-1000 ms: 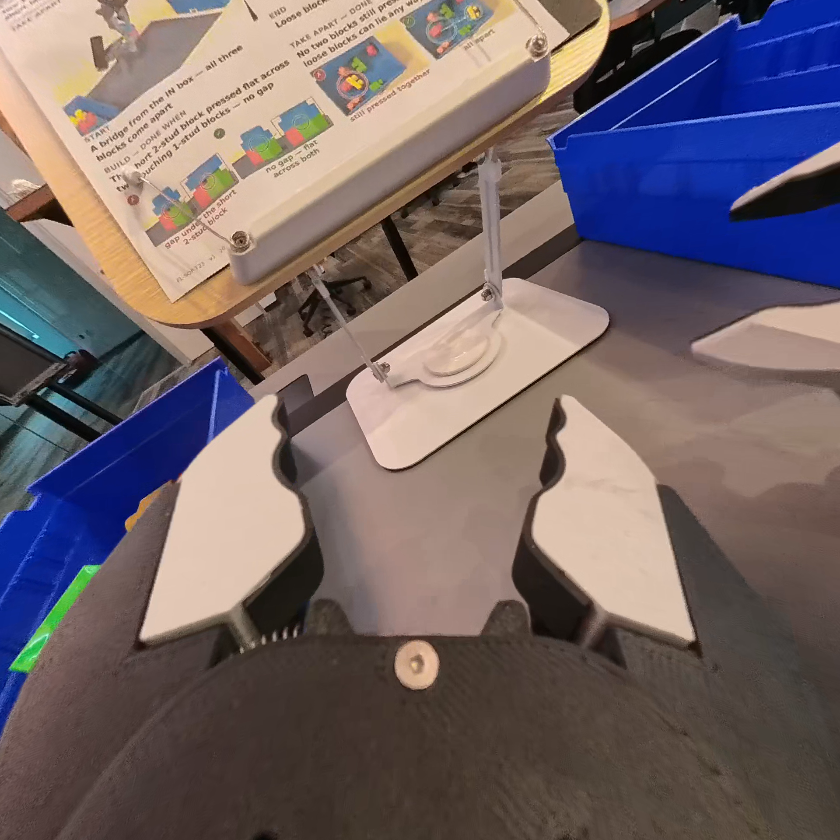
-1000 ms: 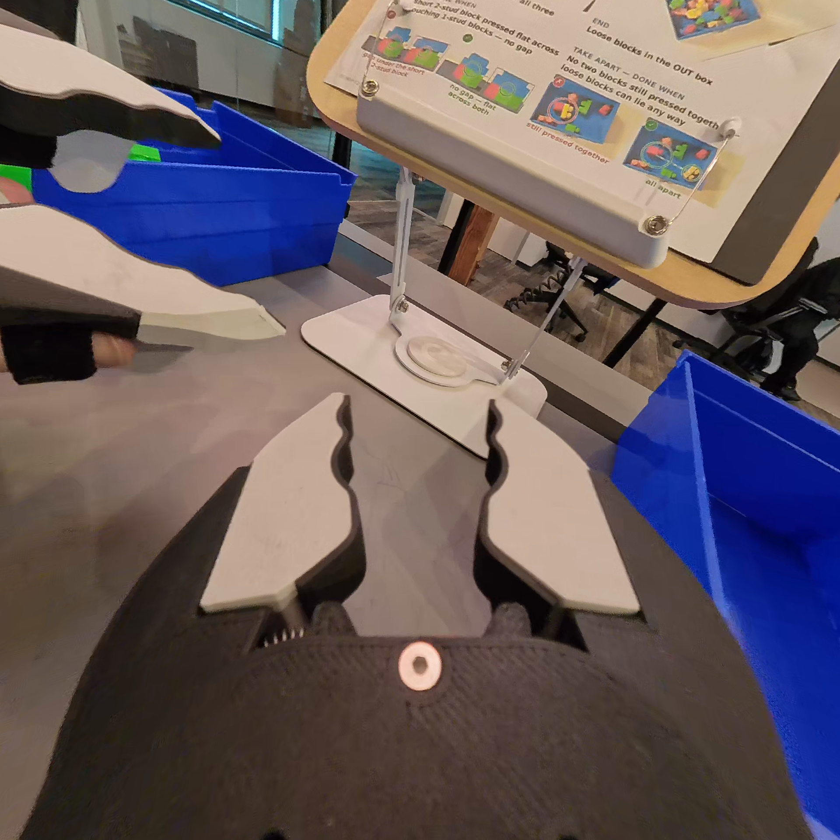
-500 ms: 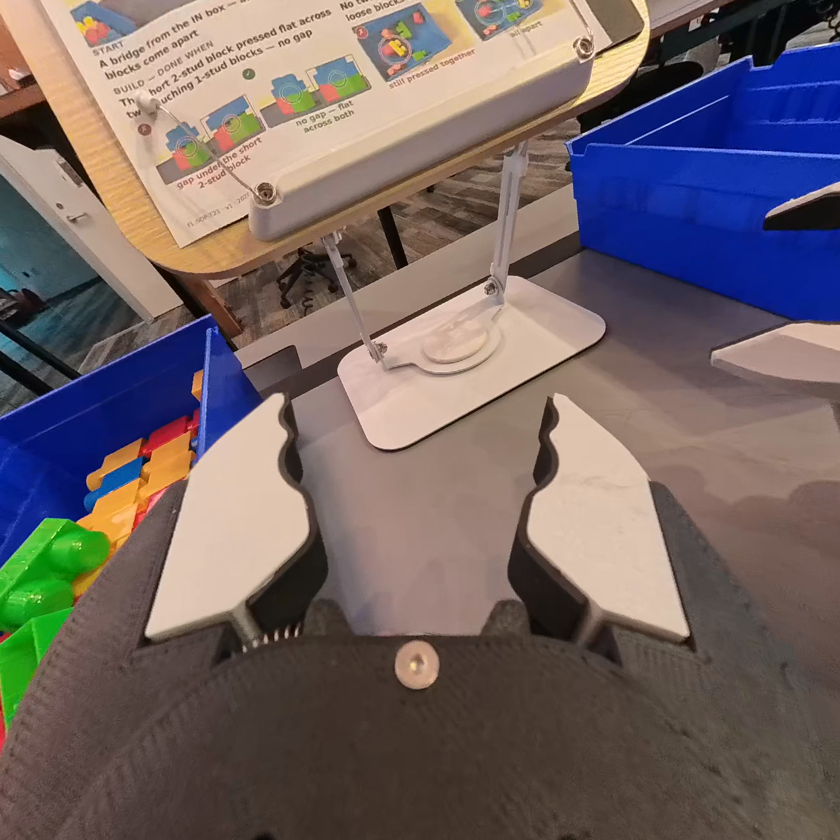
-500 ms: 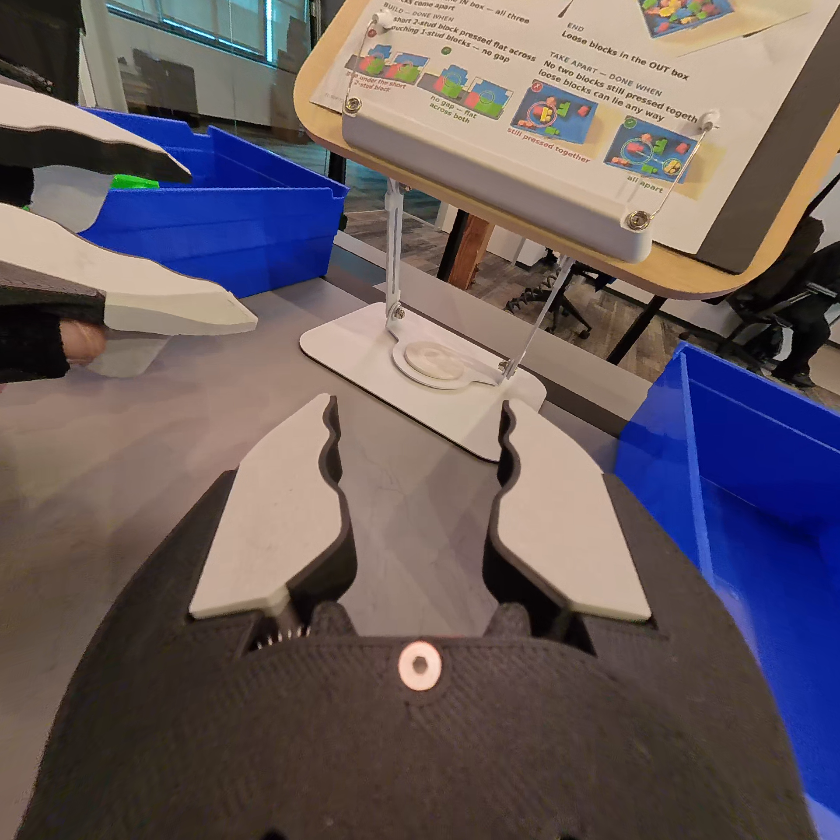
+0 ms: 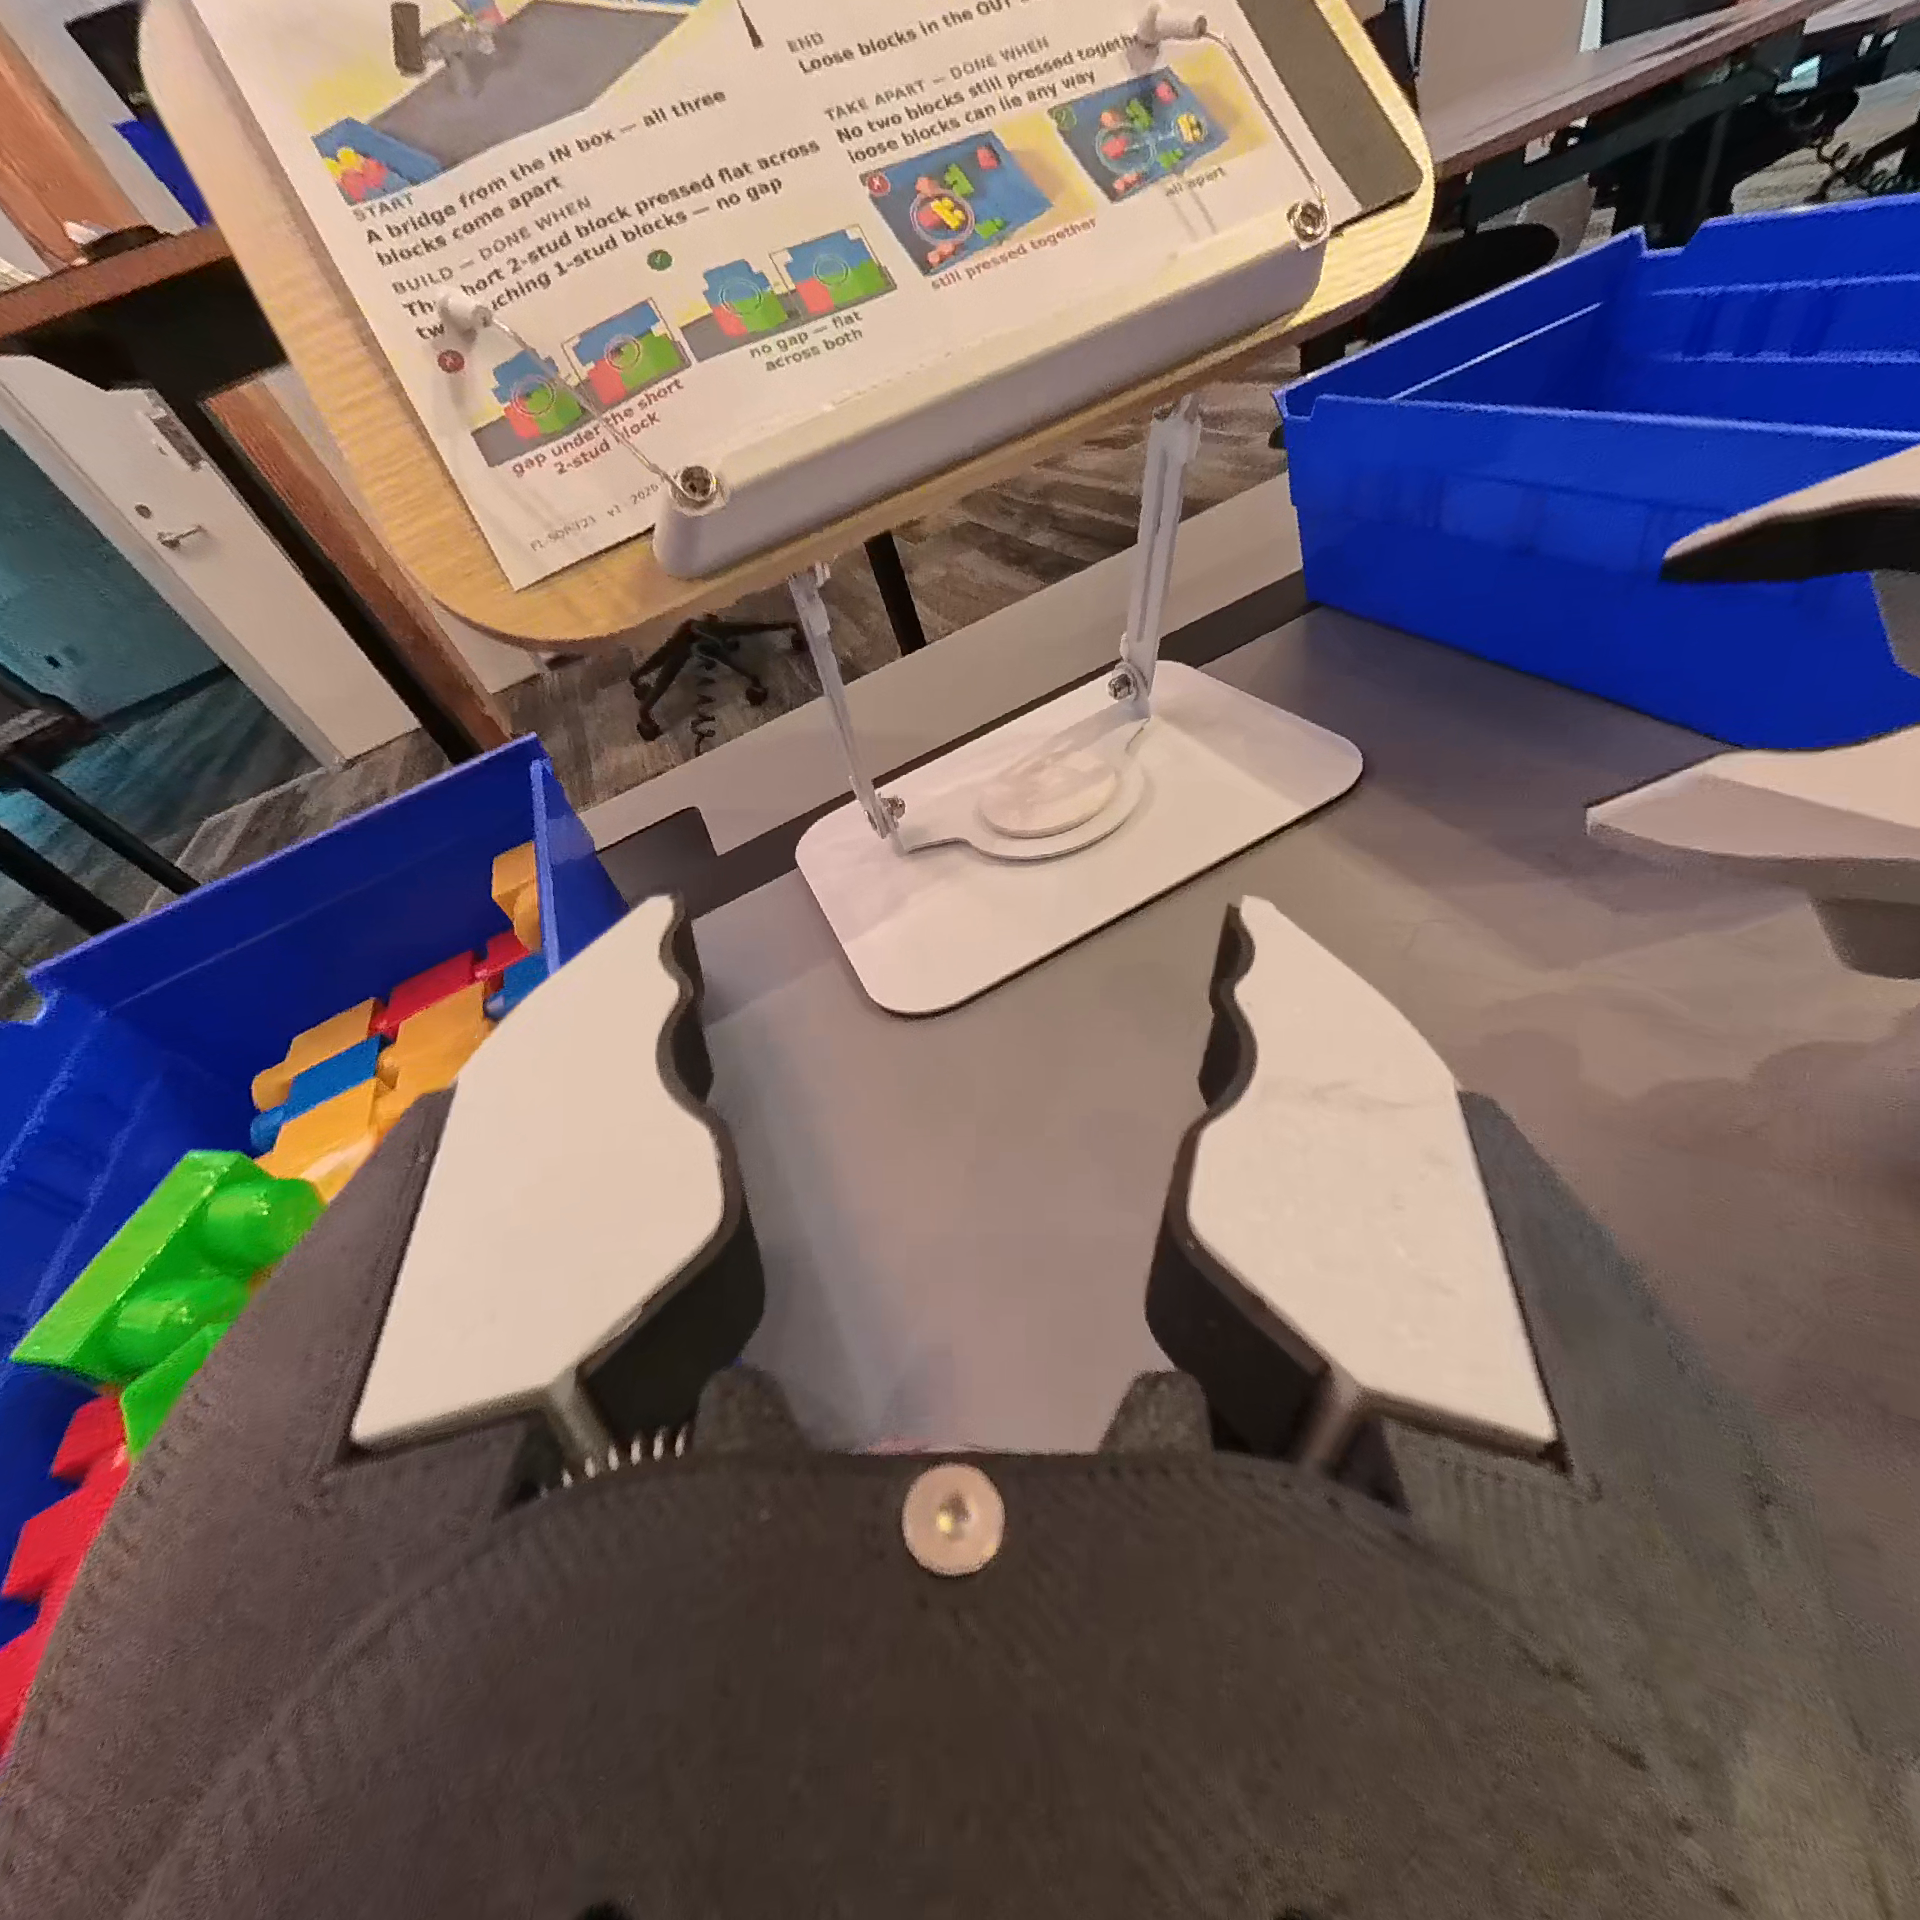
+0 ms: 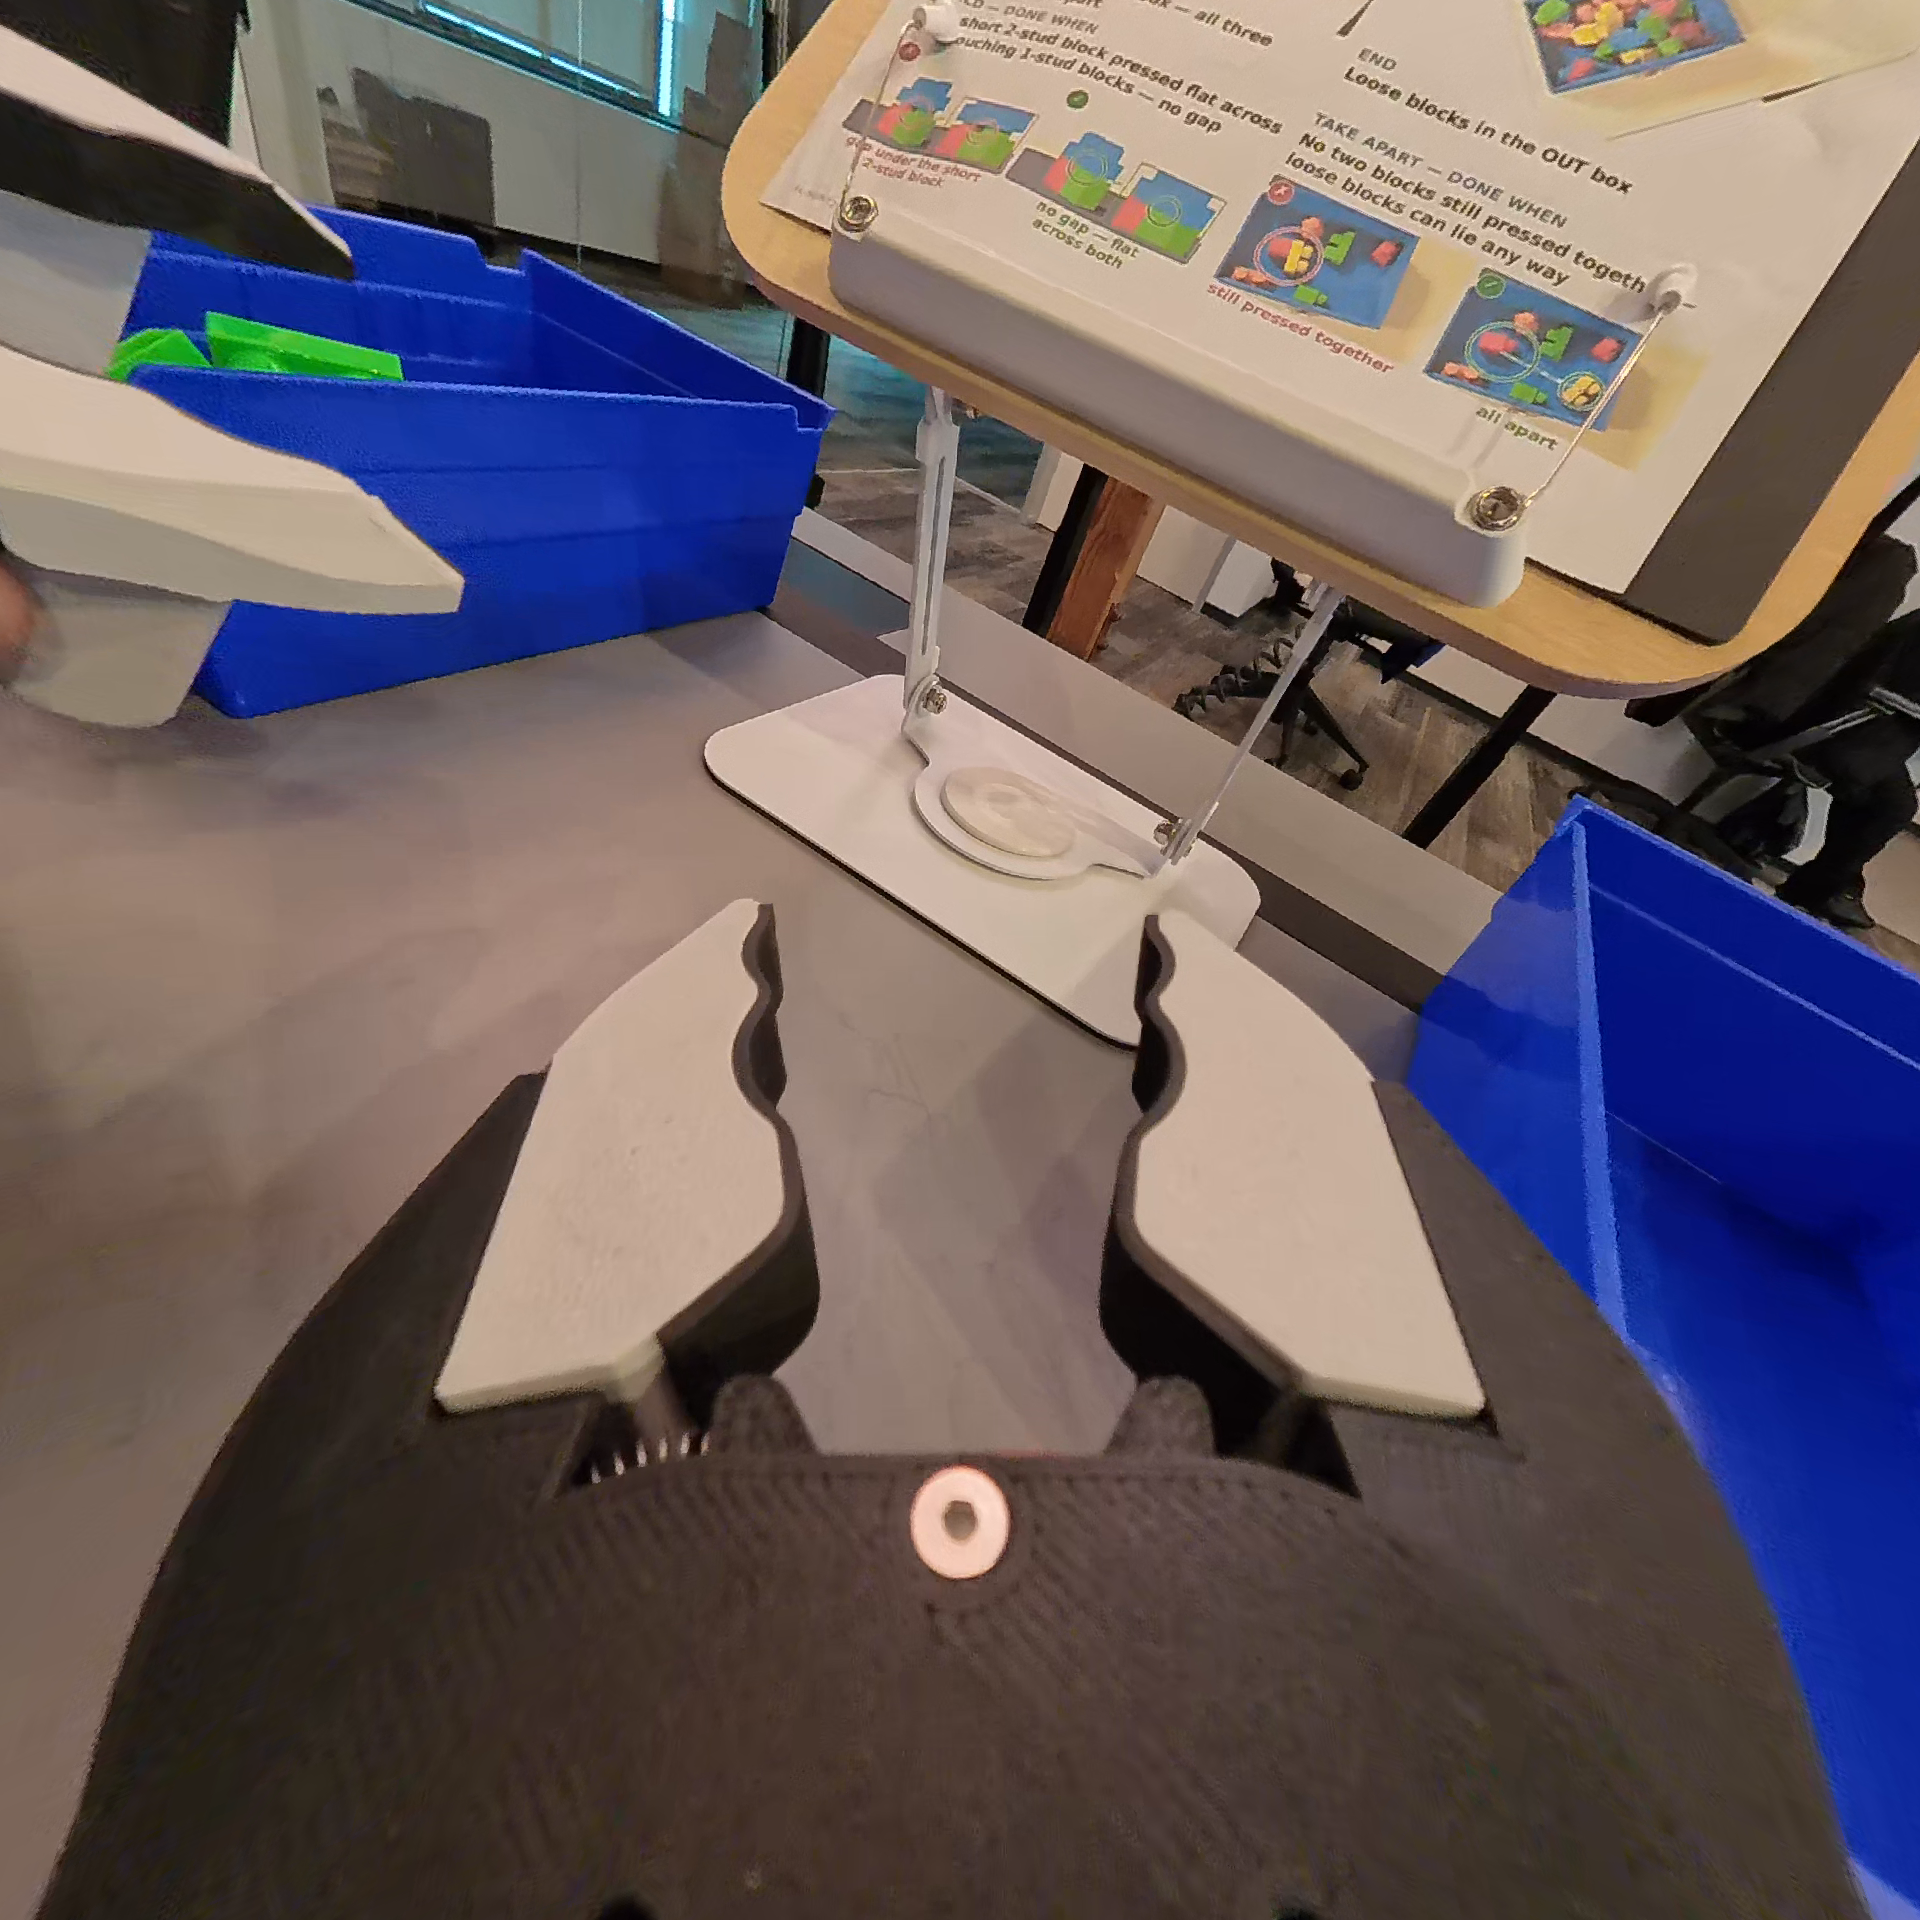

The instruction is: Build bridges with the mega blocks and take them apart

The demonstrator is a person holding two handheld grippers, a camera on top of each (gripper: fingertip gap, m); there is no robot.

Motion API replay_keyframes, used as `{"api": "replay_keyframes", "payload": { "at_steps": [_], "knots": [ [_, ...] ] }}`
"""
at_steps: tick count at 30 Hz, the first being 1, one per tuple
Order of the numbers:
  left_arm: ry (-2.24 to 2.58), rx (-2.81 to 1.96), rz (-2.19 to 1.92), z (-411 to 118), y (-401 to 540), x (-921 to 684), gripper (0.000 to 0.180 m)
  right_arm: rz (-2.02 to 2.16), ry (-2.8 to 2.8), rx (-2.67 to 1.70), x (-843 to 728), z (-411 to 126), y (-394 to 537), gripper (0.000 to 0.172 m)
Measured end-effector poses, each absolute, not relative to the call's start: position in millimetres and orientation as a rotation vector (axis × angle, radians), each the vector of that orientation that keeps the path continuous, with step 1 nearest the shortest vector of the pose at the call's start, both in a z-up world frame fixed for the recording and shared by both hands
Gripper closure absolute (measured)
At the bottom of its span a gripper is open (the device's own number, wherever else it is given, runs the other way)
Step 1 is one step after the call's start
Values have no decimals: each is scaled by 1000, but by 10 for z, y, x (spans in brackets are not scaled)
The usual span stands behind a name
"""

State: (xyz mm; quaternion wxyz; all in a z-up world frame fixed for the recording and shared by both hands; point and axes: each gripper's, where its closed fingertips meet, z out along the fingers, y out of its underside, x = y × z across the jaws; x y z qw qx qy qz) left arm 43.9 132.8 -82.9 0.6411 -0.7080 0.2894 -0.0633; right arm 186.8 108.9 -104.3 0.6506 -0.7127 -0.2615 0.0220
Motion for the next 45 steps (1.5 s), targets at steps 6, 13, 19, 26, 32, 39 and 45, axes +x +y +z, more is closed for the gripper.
{"api": "replay_keyframes", "payload": {
  "at_steps": [6,13,19,26,32,39,45],
  "knots": [
    [666,-1643,-174,-918,1310,440,85,70,-600,-1628,1901,-1066,1054,104],
    [692,-1631,-204,-935,1263,422,94,138,-639,-1636,1841,-1107,1015,116],
    [682,-1553,-255,-753,1192,353,104,140,-641,-1624,1850,-1081,1010,110],
    [612,-1543,-201,-635,1222,-33,105,141,-654,-1623,1901,-1092,1001,108],
    [515,-1567,-148,-583,1296,-540,108,177,-682,-1627,1823,-1122,977,111],
    [417,-1661,-19,-627,1399,-1134,108,199,-680,-1644,1812,-1153,983,112],
    [387,-1795,53,-736,1587,-1554,101,221,-698,-1655,1763,-1192,972,113]
  ]
}}
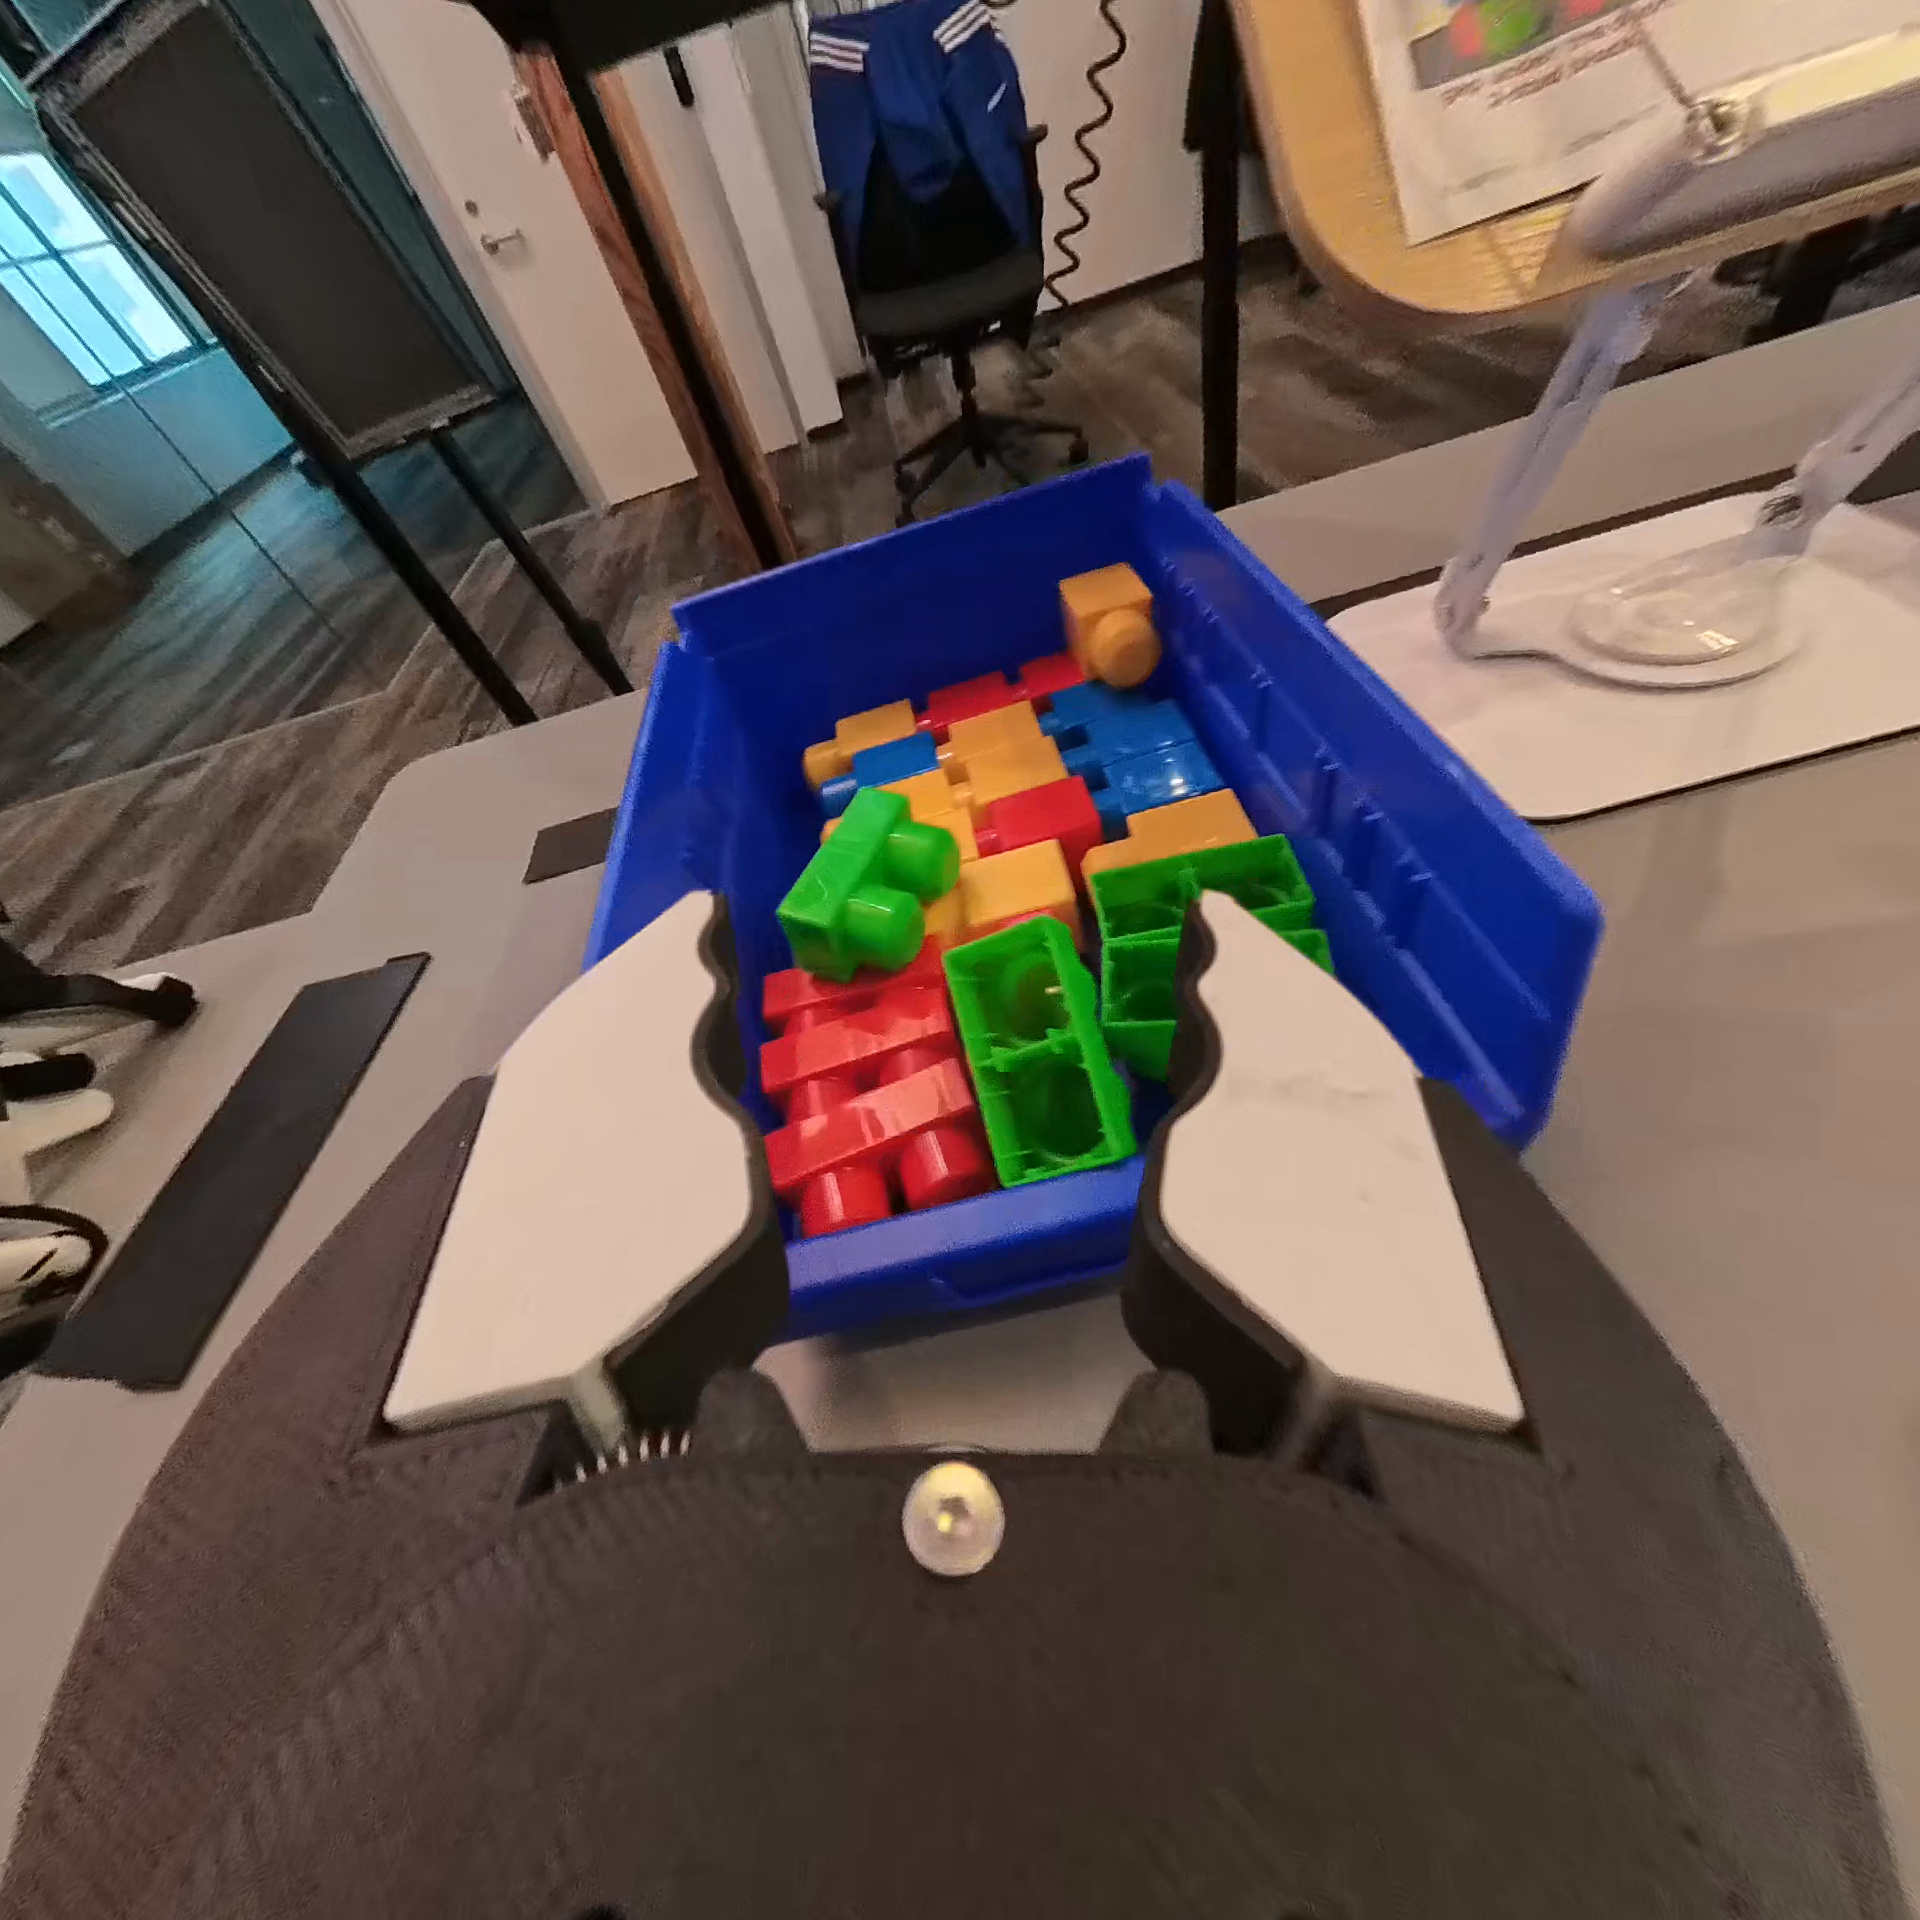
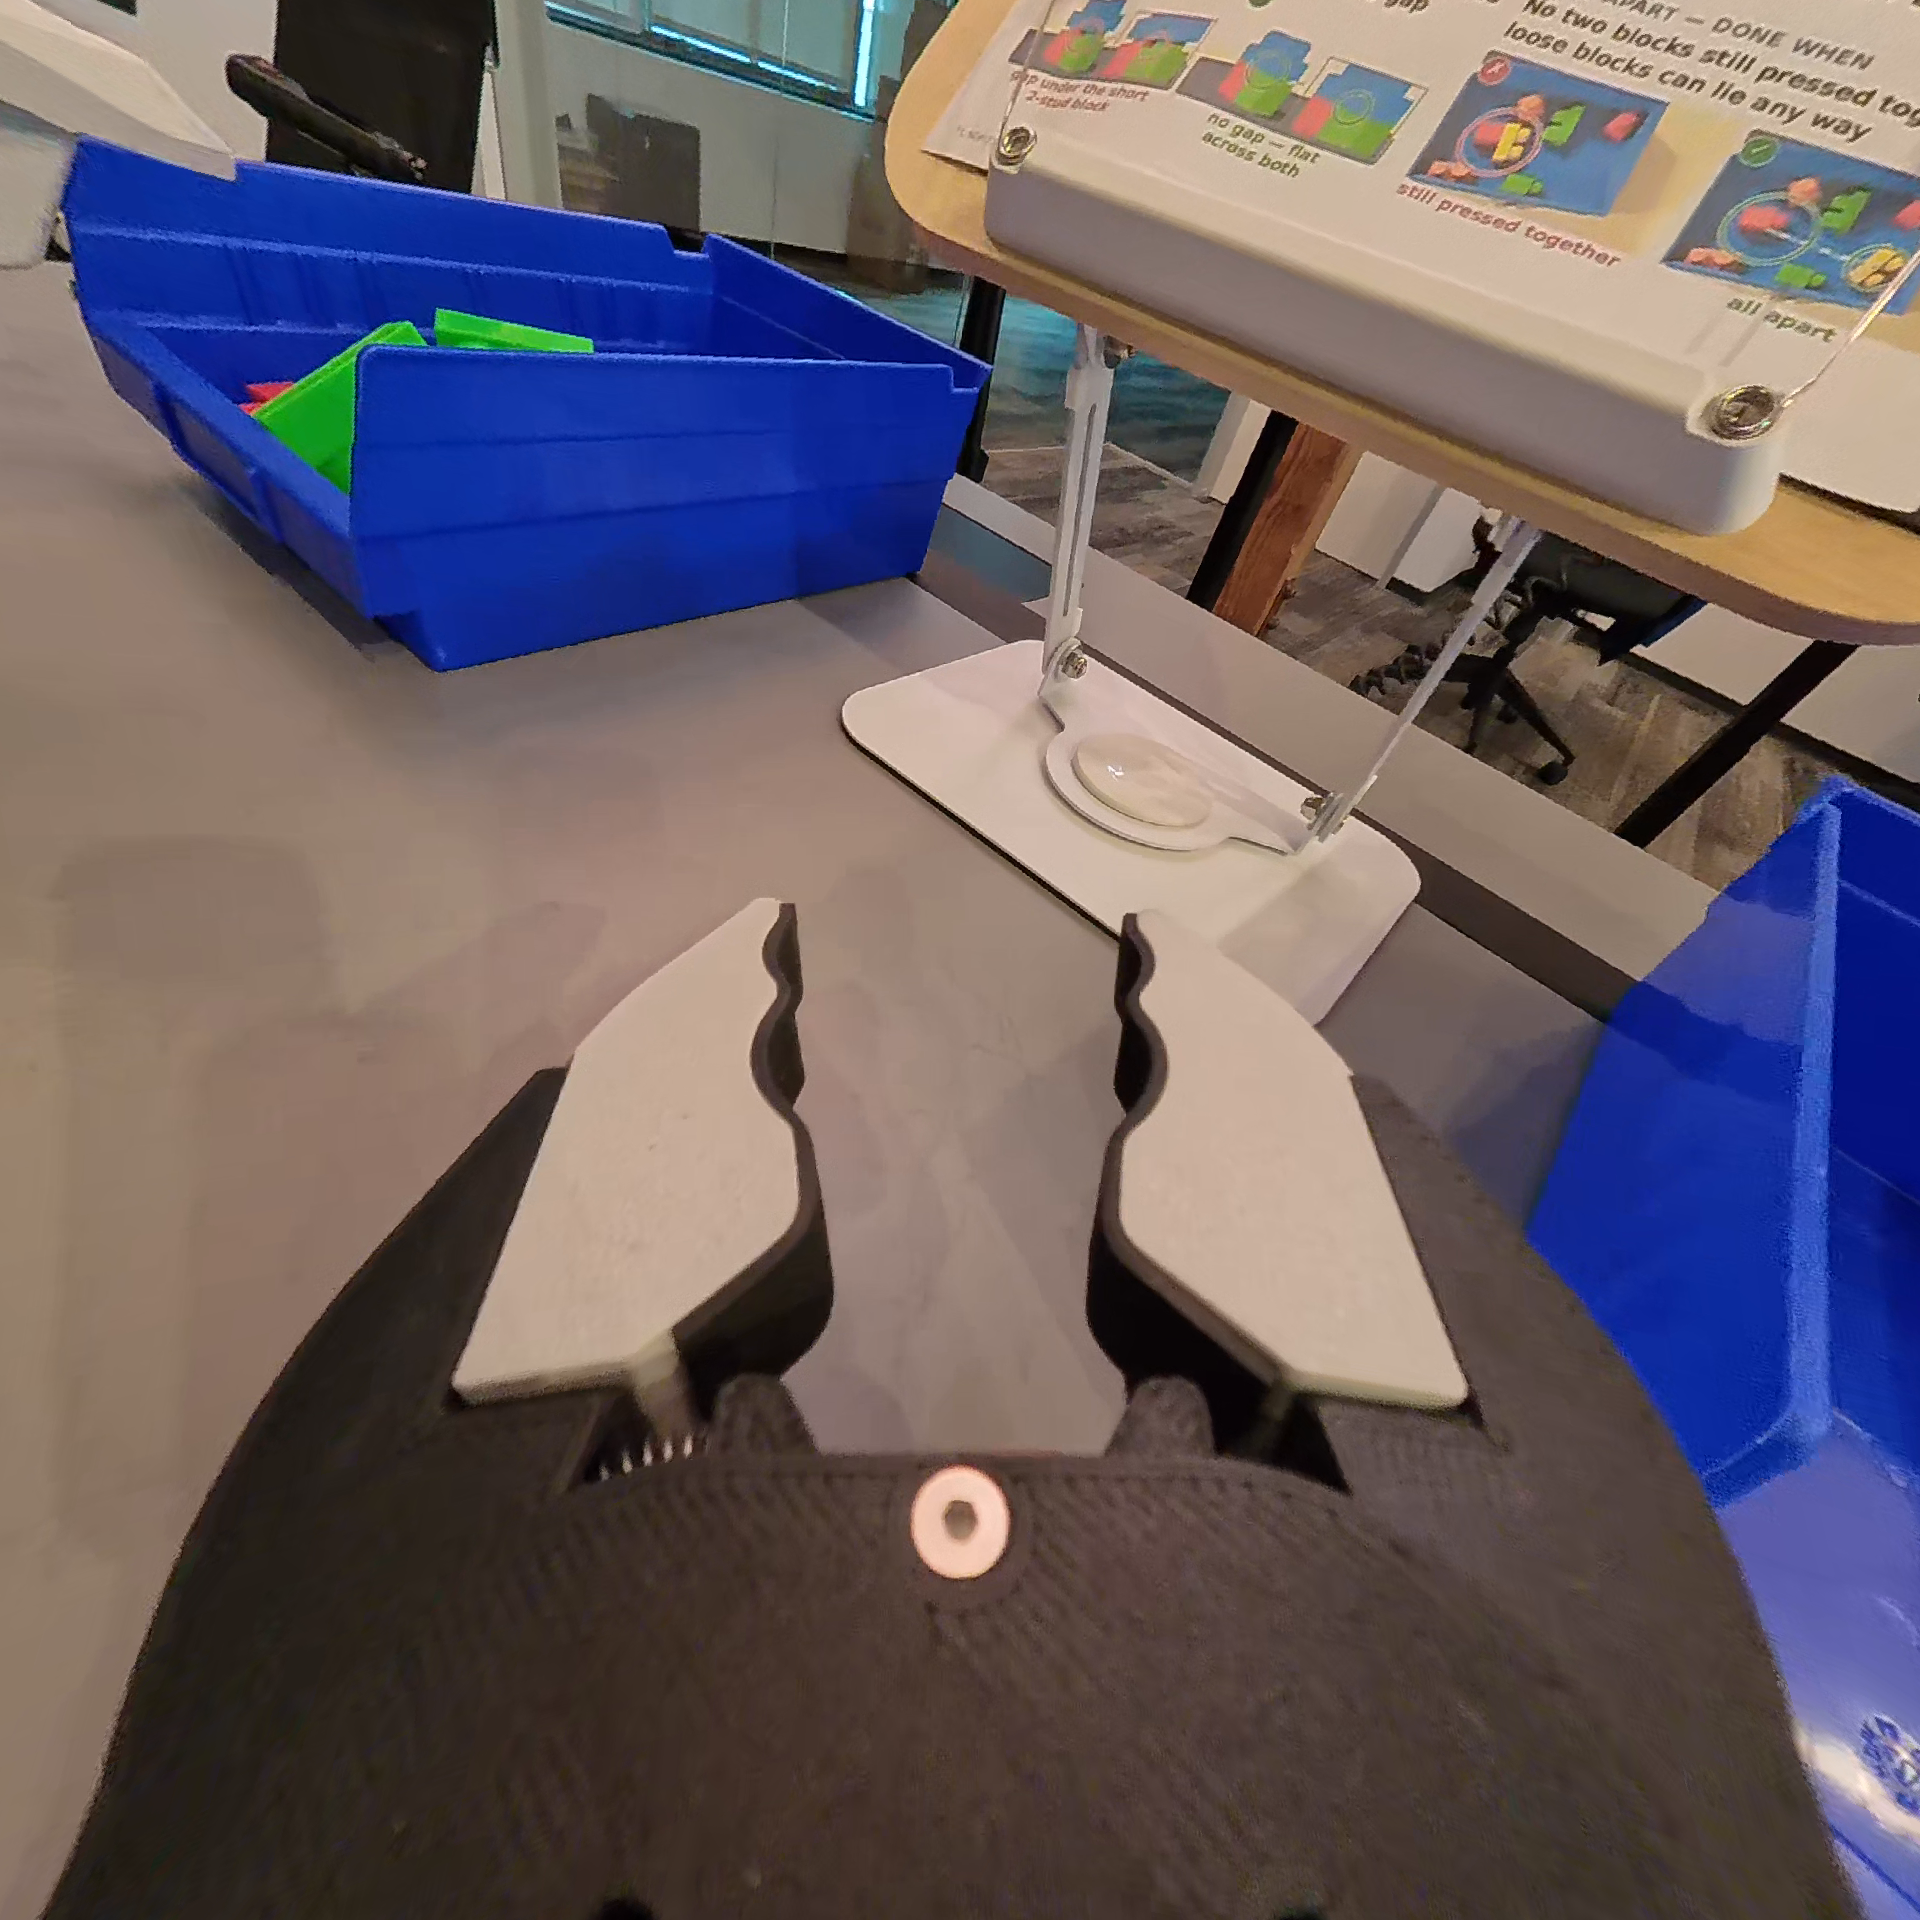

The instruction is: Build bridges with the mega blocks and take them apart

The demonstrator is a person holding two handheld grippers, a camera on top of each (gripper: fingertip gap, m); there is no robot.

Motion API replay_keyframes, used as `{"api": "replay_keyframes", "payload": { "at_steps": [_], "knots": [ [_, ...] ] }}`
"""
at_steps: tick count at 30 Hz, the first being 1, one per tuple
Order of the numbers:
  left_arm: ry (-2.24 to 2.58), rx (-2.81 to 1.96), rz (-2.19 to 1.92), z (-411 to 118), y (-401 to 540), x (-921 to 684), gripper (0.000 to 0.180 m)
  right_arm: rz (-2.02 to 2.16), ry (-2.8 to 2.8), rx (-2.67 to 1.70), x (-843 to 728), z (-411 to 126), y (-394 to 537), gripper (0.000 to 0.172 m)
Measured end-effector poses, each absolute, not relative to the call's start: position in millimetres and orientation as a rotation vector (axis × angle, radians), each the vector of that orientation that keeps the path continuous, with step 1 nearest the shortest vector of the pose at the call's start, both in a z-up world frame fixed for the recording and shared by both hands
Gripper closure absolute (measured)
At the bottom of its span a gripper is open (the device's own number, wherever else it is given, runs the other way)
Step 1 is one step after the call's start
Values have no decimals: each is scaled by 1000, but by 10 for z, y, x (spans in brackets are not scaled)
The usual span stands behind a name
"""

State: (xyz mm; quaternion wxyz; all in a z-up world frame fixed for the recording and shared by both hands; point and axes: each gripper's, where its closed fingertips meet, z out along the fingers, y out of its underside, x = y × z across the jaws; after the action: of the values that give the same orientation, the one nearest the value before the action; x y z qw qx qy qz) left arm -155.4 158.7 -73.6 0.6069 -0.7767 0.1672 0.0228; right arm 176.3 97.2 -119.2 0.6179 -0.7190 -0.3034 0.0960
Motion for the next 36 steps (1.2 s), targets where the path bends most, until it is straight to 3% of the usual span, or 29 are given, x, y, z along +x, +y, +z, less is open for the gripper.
{"api": "replay_keyframes", "payload": {
  "at_steps": [11,36],
  "knots": [
    [532,-1865,120,-627,2100,-1681,104,248,-717,-1671,1715,-1241,967,113],
    [876,-2508,230,-1424,2787,-1769,100,265,-742,-1684,1671,-1278,978,113]
  ]
}}
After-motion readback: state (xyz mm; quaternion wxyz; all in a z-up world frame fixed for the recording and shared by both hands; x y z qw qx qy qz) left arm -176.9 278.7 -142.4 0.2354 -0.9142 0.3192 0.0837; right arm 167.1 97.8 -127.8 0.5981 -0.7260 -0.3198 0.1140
